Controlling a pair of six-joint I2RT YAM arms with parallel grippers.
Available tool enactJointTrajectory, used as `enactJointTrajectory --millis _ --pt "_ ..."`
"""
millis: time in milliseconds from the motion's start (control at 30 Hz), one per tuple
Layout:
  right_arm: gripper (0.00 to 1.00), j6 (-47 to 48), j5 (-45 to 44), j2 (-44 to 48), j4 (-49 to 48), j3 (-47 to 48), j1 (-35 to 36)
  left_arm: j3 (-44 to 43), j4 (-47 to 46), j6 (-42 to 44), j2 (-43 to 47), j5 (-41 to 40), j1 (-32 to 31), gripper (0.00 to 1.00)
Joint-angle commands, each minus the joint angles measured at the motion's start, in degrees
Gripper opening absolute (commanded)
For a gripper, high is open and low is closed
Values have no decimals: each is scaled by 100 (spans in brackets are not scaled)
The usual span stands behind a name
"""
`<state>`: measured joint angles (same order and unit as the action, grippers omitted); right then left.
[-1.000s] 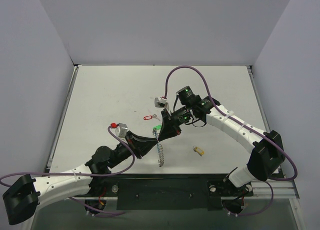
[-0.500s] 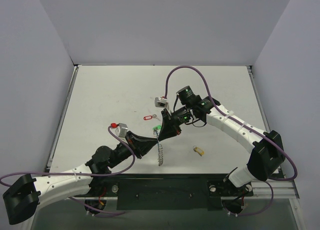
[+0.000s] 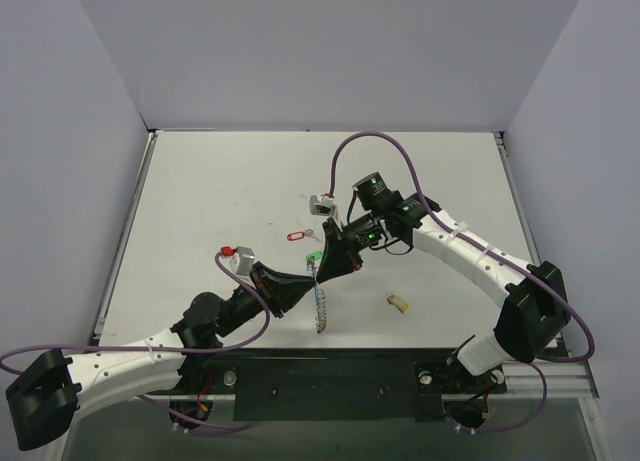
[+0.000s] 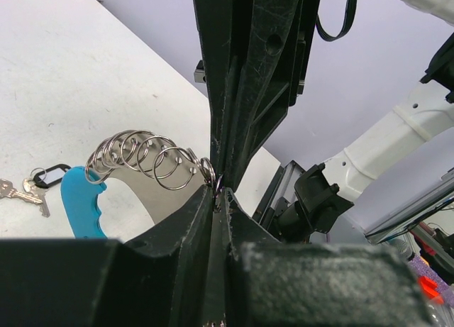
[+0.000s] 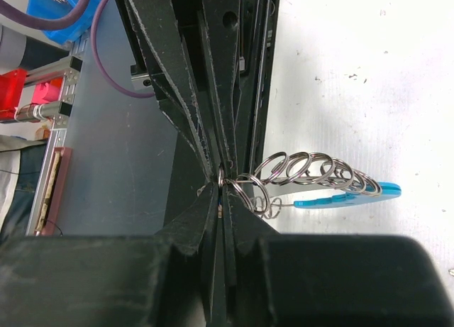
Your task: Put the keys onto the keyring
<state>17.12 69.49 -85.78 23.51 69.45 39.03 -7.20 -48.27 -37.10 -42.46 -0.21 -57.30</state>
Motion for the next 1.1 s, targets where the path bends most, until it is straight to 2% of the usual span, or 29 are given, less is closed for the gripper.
enactJointTrajectory --millis 0,100,133,400,733,800,1067 --pt "0 -16 328 167 -118 -2 0 -80 -455 -43 -17 21 8 17" --pt "0 -60 328 149 -153 -10 0 -88 -455 -25 -34 21 8 1" --pt "0 -104 345 158 -197 -10 0 -88 -464 -25 -43 21 8 0" --pt "0 -482 354 167 -566 -107 0 -176 -105 247 18 310 8 0" --pt "37 -482 583 368 -532 -160 -184 -685 1196 1151 281 574 -1 0" --pt "41 -369 644 465 -426 -186 -272 -808 1539 1371 343 671 -1 0" --pt "44 -148 566 755 -224 -362 -791 -1274 2603 2346 493 943 8 0"
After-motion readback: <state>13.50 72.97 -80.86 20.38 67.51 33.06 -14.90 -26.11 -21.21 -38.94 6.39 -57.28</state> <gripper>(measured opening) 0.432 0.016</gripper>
